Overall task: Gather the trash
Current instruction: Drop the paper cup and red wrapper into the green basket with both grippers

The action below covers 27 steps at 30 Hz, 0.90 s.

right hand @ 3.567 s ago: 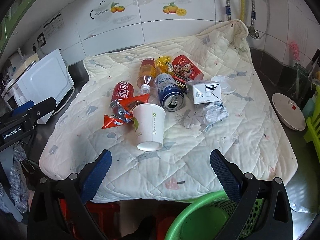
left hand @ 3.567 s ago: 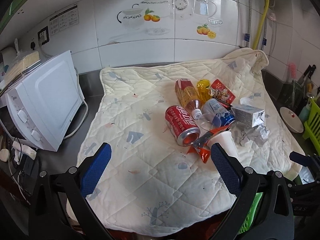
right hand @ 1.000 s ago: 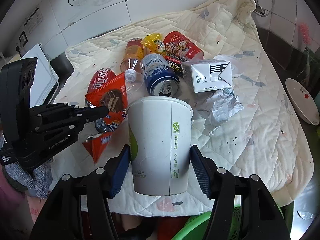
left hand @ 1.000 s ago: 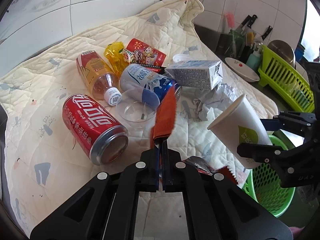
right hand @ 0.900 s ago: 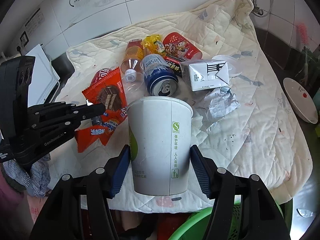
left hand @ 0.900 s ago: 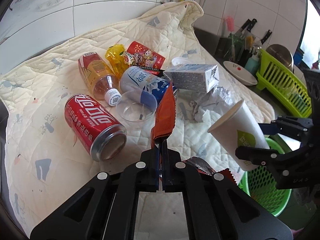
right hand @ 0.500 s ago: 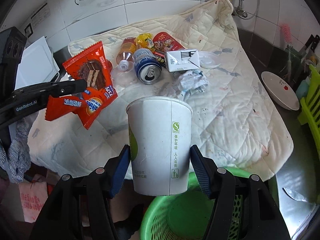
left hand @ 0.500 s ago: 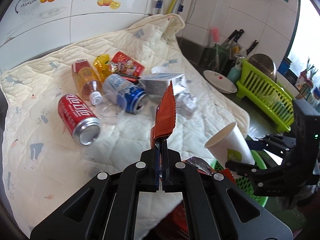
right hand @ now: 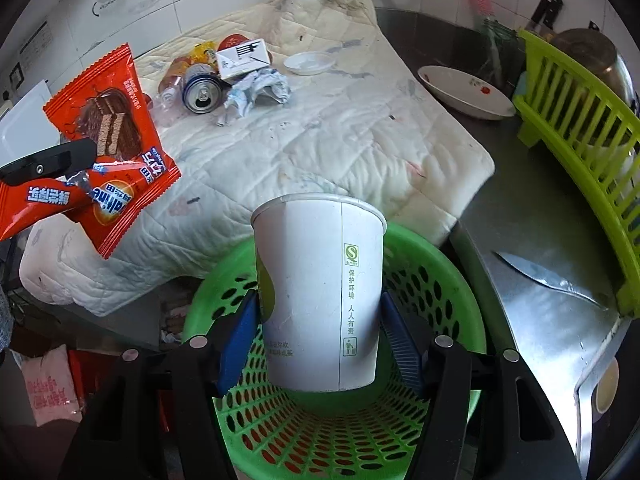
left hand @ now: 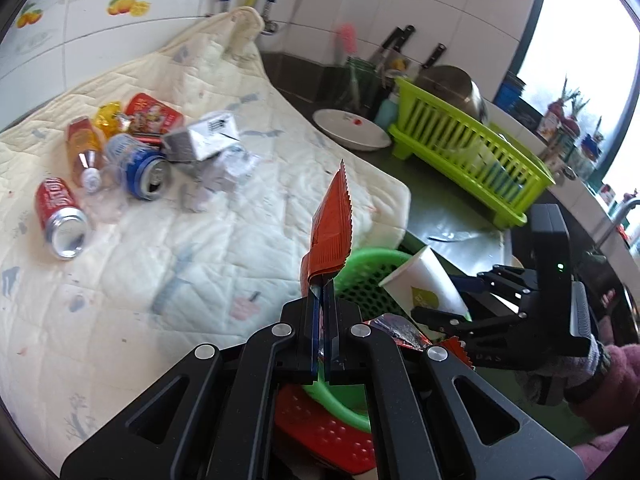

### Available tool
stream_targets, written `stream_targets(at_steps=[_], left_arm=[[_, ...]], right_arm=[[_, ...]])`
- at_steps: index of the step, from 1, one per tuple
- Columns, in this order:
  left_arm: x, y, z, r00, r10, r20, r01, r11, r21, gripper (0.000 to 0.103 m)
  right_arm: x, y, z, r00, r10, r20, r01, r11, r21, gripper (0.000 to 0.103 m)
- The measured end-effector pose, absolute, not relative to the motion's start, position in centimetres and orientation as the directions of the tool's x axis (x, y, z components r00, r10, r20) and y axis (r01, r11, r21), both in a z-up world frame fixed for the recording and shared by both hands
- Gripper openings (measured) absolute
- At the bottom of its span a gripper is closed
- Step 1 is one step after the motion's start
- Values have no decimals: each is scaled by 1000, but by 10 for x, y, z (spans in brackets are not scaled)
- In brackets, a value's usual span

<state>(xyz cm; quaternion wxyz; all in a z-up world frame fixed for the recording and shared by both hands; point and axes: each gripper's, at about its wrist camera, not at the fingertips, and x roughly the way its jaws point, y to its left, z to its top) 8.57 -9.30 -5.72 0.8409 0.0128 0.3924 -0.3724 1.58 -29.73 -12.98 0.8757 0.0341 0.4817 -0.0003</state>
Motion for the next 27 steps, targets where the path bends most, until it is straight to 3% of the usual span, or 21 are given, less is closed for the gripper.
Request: stream_targets(at_steps=[5, 8, 23, 24, 27], left_arm=[[66, -121, -70, 354, -633, -689, 672, 684, -283, 0], [59, -135, -76, 328, -636, -698, 690, 666, -283, 0], [49, -166, -118, 195, -614, -765, 688, 641, -340, 4], [49, -166, -119, 191, -609, -769, 685, 644, -340, 9], [50, -163, -122, 183, -608, -772, 670, 652, -355, 37]], right_arm=[[0, -316, -139, 522, 19, -853, 77, 995, 69, 61], [-8, -325, -138, 529, 15, -848, 96, 992, 78, 68], [-35, -350, -115, 583, -40, -811, 162, 985, 68, 72], [-35, -350, -115, 584, -40, -811, 162, 984, 68, 72], [-35, -350, -113, 587, -40, -809, 164, 984, 71, 72]])
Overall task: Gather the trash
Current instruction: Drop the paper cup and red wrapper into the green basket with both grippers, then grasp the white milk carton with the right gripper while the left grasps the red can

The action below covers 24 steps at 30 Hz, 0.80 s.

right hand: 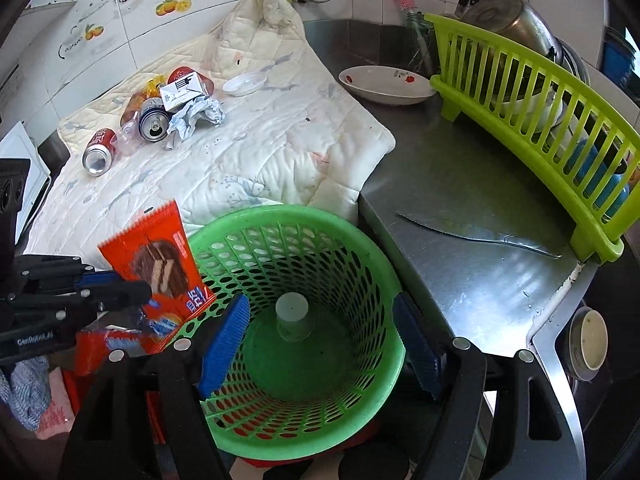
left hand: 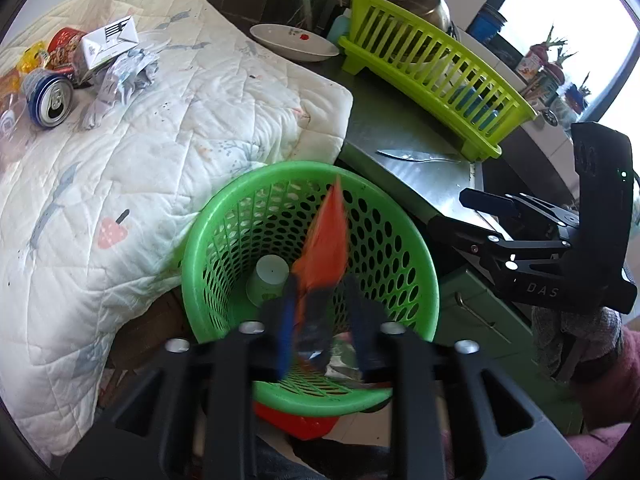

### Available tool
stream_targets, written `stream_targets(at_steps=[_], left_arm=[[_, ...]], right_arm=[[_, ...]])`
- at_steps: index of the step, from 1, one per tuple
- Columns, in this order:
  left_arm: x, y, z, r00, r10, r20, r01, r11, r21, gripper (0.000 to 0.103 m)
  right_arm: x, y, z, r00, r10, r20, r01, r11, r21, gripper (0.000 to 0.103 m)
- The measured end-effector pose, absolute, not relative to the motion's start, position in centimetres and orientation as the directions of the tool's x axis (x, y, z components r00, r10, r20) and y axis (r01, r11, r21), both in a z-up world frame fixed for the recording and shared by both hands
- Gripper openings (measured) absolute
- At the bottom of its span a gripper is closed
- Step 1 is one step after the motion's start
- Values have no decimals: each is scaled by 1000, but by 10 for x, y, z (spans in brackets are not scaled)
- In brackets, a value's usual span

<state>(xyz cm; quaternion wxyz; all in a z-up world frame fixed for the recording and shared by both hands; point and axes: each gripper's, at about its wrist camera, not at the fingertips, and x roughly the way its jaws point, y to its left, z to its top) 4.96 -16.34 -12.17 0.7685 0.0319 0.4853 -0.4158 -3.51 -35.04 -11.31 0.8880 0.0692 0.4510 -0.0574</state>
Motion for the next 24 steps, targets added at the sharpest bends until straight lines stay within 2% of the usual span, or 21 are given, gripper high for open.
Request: stream_targets(at_steps=[3, 7, 10, 14, 24], left_arm=[[49, -160, -120, 189, -613, -767, 671, 651, -356, 38], [54, -151, -114, 217, -611, -761, 656, 669, -350, 51], [61, -137, -104, 266, -601, -754, 632, 699, -334, 60], [75, -114, -91, 326, -584, -743, 588, 741, -325, 64], [120, -39, -70, 464, -501, -731, 425, 850, -312, 66]], right_arm=[[-33, -349, -111, 592, -34, -805, 162, 984, 77, 72], [-25, -345, -105, 600, -31, -799, 148, 986, 74, 72], [-16, -341, -98, 614, -14, -789, 133, 987, 87, 76], [4, -330, -89, 625, 14, -780, 98, 990, 97, 77], [74, -290, -67, 635, 103, -766, -31, 994, 107, 82]])
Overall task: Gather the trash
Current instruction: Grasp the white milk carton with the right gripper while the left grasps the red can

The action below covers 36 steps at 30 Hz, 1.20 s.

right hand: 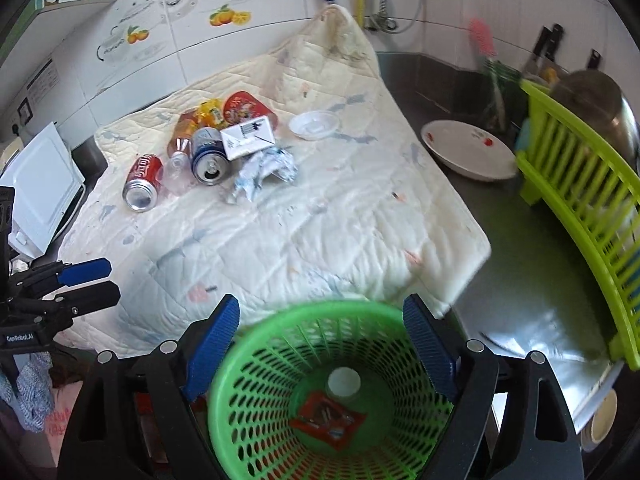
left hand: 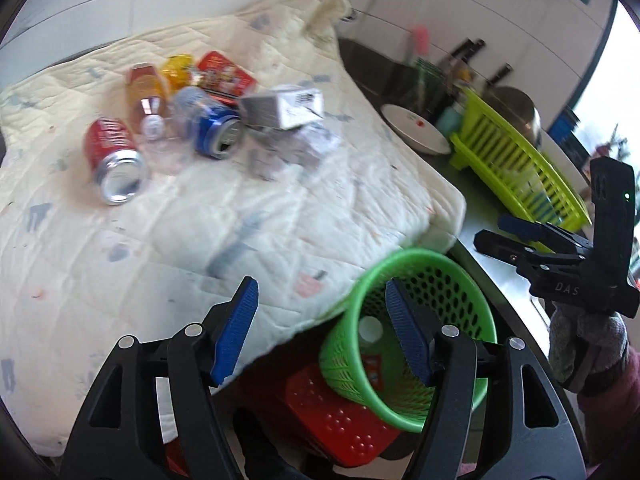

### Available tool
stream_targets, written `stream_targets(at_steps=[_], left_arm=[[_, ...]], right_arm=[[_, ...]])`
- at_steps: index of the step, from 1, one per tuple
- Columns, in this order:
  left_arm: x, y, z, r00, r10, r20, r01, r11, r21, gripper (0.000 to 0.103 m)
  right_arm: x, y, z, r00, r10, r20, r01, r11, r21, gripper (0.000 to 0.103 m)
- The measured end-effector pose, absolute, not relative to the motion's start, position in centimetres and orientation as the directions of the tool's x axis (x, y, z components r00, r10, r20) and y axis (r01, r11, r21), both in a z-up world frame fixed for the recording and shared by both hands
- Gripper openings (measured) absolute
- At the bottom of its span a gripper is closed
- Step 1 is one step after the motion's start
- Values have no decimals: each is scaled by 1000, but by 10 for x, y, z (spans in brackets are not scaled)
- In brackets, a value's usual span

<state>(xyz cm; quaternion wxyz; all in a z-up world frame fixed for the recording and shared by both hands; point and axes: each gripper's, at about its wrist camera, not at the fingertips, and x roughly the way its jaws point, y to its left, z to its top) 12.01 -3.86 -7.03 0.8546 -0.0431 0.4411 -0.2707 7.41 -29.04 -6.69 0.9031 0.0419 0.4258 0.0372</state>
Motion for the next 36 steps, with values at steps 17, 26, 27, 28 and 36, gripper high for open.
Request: stream_targets(at_steps=[17, 26, 27, 28, 36], left_arm=[[214, 68, -57, 572, -323, -754, 161, 946, -283, 81], [256, 99, -66, 557, -297, -775, 84, 949, -304, 85], [261, 102, -67, 553, -299, -777, 76, 947, -311, 85], [266, 104, -69, 548, -301, -780, 68, 946, -317, 86], [299, 114, -84, 503, -329, -799, 17, 928, -371, 86]], right_arm=[[228, -228, -38, 598, 138, -789, -177, 983, 38, 85], [310, -199, -44, 525, 101, -845, -231, 973, -27, 86], [318, -196, -46, 518, 91, -851, -235, 971, -39, 87], [326, -192, -49, 503, 87, -860, -245, 969, -45, 87], [372, -180, -82, 403, 12, -915, -264, 959, -104, 87]])
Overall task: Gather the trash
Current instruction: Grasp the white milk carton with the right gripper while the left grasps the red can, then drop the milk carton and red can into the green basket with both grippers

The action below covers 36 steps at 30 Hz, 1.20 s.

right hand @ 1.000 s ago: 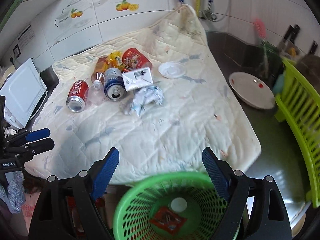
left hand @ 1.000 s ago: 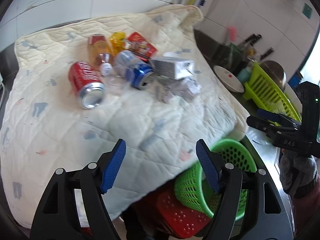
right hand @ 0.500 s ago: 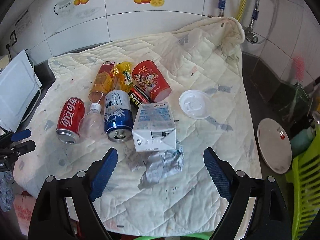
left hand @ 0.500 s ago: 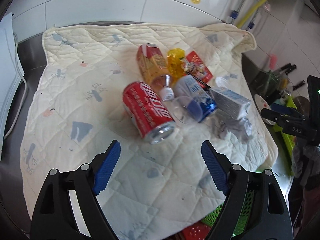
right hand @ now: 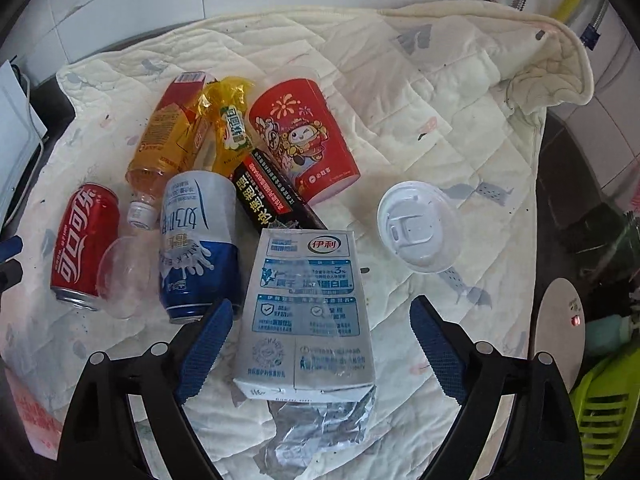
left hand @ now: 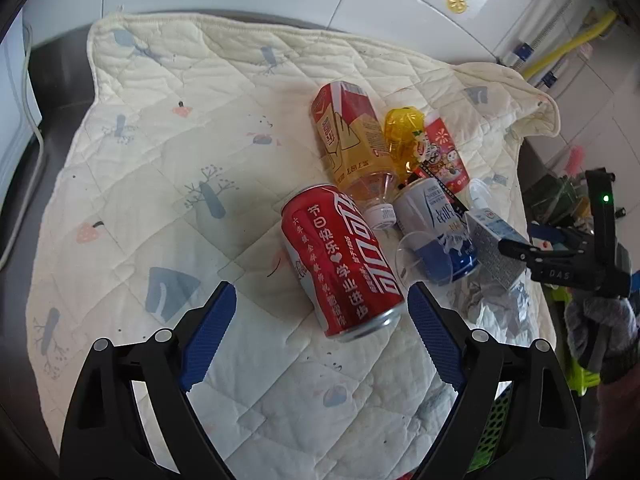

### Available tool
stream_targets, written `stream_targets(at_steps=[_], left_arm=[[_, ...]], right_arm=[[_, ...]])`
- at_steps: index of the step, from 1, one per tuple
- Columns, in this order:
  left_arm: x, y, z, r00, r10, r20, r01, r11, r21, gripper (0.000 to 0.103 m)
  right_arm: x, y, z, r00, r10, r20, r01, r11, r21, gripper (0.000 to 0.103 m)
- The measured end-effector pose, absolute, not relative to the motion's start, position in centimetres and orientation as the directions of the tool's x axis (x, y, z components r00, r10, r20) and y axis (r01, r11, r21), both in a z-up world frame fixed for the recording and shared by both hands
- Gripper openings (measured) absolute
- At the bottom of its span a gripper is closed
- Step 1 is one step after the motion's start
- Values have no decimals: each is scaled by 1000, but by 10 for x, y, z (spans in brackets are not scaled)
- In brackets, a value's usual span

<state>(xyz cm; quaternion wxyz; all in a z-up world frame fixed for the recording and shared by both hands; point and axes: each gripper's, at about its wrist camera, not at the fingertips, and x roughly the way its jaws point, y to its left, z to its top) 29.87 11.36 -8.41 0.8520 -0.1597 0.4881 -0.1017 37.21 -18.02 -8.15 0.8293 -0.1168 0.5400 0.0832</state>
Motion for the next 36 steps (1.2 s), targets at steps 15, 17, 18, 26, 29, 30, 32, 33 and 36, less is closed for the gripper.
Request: stream_targets(at_steps=[15, 17, 18, 26, 29, 30, 32, 33, 36], left_arm=[[356, 98, -114, 388, -383, -838, -94, 888, -449, 86], [361, 95, -119, 370, -387, -844, -107, 885, -453, 86], [362, 93, -121, 365, -390, -845, -108, 884, -455, 86], [371, 90, -136, 336, -386, -859, -150, 879, -453, 85], [372, 90, -139, 335, -387, -859, -153, 878, -454, 73], [372, 90, -140, 333, -390, -858, -155, 876, -458, 72], [370, 90, -139, 343, -388, -856, -155, 875, -459, 71], [368, 90, -138, 349, -381, -856, -154, 878, -454, 71], [361, 91, -133, 370, -380, -848, -147, 877, -457, 71]], right_arm=[[404, -172, -116, 311, -37, -950, -263, 957, -123, 73], [403, -173, -116, 308, -23, -951, -263, 959, -108, 66], [403, -174, -116, 310, -18, -951, -262, 959, -104, 64], [378, -183, -95, 373, 26, -927, -239, 969, -69, 64], [365, -190, -81, 403, 56, -914, -221, 974, -38, 64], [360, -195, -77, 413, 62, -908, -216, 976, -31, 64], [344, -200, -65, 436, 76, -897, -203, 979, -16, 64], [338, -203, -62, 444, 88, -892, -200, 980, -3, 64], [323, -211, -52, 473, 109, -874, -189, 982, 20, 64]])
